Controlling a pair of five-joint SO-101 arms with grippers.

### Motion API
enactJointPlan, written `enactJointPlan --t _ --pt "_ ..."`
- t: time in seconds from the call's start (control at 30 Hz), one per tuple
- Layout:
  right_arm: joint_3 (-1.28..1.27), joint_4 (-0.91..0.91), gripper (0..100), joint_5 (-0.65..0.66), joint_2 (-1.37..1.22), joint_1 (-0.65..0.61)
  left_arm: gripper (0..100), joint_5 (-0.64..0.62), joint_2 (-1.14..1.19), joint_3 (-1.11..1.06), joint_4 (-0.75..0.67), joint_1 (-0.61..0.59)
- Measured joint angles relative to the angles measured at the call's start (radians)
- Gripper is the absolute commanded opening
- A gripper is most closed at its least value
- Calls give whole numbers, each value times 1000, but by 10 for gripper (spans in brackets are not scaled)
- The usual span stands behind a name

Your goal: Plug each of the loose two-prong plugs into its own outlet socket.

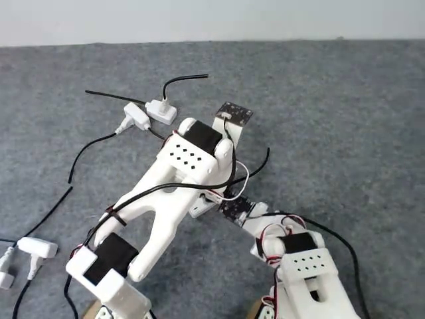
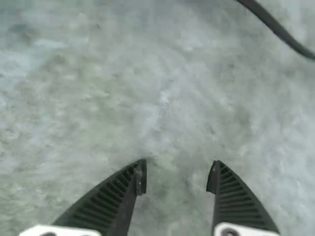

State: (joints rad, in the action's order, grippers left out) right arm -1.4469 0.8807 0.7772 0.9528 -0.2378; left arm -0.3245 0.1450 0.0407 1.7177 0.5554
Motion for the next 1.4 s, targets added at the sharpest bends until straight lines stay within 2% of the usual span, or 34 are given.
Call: enactJointPlan --t 0.23,0.5,1.0,1.27,1.4 --pt "37 0 213 -81 0 49 11 0 0 32 3 -8" --pt "38 0 212 -95 0 75 11 0 0 34 5 -9" --pt "161 -28 212 -292 0 370 11 0 0 34 5 -9" --pt "161 -37 212 -298 0 381 11 0 0 3 5 -9" --pt "161 -49 212 -298 0 381 11 0 0 3 5 -49"
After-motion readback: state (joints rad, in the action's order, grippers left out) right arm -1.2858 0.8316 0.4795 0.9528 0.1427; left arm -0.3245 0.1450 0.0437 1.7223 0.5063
